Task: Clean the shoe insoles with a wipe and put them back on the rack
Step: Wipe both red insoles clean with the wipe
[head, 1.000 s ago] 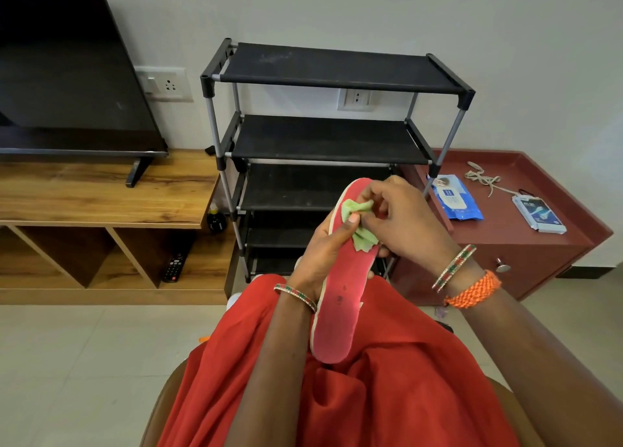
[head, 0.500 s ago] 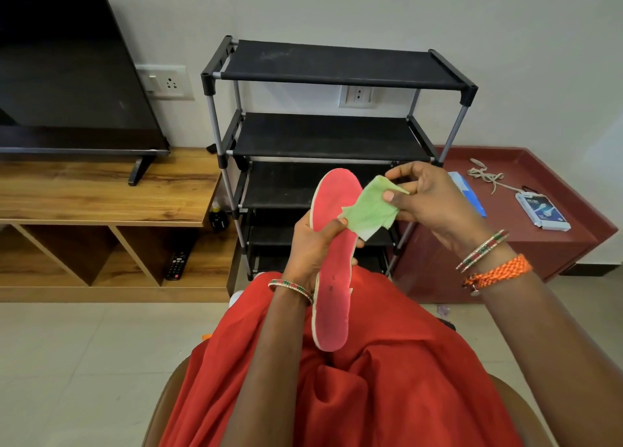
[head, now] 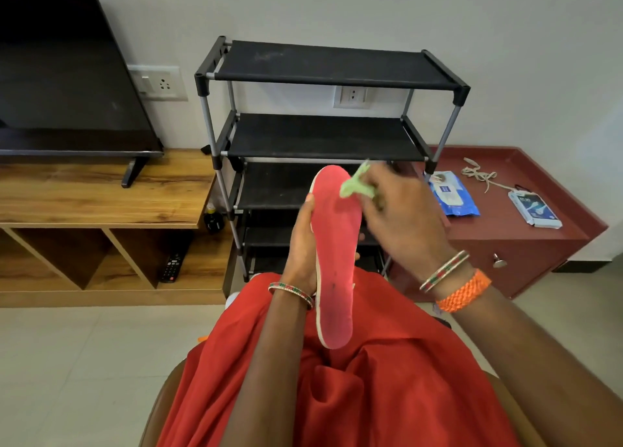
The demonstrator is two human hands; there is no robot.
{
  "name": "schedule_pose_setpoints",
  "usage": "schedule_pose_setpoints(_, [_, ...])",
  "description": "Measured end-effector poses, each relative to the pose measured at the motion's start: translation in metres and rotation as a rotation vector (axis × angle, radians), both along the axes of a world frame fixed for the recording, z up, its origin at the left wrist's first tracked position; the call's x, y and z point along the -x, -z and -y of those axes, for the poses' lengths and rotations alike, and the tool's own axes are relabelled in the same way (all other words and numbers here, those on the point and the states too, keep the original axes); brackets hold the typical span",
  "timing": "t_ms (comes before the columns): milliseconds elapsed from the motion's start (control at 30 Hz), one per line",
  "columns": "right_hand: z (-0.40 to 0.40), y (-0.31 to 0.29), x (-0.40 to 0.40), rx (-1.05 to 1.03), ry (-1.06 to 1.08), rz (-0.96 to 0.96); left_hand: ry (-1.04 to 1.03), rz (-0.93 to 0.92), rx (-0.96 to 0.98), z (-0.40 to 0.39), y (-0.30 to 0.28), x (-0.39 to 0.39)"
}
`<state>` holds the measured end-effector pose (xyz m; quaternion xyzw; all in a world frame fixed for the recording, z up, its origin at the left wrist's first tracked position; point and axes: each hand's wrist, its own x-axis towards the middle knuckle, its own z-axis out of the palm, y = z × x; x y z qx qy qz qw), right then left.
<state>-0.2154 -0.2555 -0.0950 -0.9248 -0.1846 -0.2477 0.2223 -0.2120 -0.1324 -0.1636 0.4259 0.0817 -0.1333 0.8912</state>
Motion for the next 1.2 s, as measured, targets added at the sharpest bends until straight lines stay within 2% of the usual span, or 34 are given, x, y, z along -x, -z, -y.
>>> schedule_pose_setpoints(67, [-0.004,0.014,0.006,0.148,-0.188,-0.173,0.009,0.017,0.040,0.001,-0.001,0.000])
schedule_pose_setpoints(100, [-0.004,0.018,0.007,0.146,-0.273,-0.270,0.004,0.005,0.033,0.000,-0.001,0.001])
schedule_pose_setpoints(200, [0.000,0.014,-0.001,-0.112,-0.417,-0.593,-0.022,-0.013,0.017,-0.002,0.005,-0.001])
schedule_pose_setpoints(267, [0.003,0.006,-0.008,-0.264,-0.468,-0.679,-0.014,-0.009,0.014,-0.003,0.005,-0.002])
schedule_pose_setpoints(333, [0.006,0.001,-0.015,-0.329,-0.439,-0.658,0.042,0.004,0.044,-0.001,0.006,-0.004])
schedule_pose_setpoints(367, [0.008,0.000,-0.019,-0.286,-0.373,-0.602,0.074,0.011,0.062,0.000,0.005,-0.003])
schedule_pose_setpoints(467, [0.008,0.005,-0.021,0.007,-0.026,-0.237,0.085,0.012,0.044,0.002,0.008,-0.002])
schedule_pose_setpoints(500, [0.007,0.006,-0.016,-0.009,0.033,-0.132,0.086,0.017,0.043,0.002,0.007,-0.001])
schedule_pose_setpoints(567, [0.001,0.011,-0.004,-0.128,0.001,-0.020,0.069,0.015,0.059,0.003,0.005,-0.002])
schedule_pose_setpoints(733, [-0.017,0.034,0.015,-0.076,-0.161,-0.215,0.084,0.010,0.030,0.004,0.006,-0.002])
schedule_pose_setpoints(900, [-0.002,0.017,-0.016,-0.148,-0.007,-0.014,0.150,-0.014,-0.149,0.008,-0.002,0.001])
schedule_pose_setpoints(967, [0.000,0.008,-0.022,-0.173,0.050,0.003,0.155,0.018,-0.233,0.007,-0.001,-0.002])
schedule_pose_setpoints(1067, [-0.005,0.014,-0.014,-0.202,-0.101,-0.186,0.174,0.037,-0.098,0.006,0.003,0.000])
schedule_pose_setpoints(1133, [-0.008,0.021,0.000,-0.135,-0.254,-0.334,0.144,0.035,-0.008,0.006,0.004,-0.001])
schedule_pose_setpoints(1200, [-0.004,0.021,0.000,-0.068,-0.294,-0.366,0.165,0.061,0.032,0.011,0.003,-0.001])
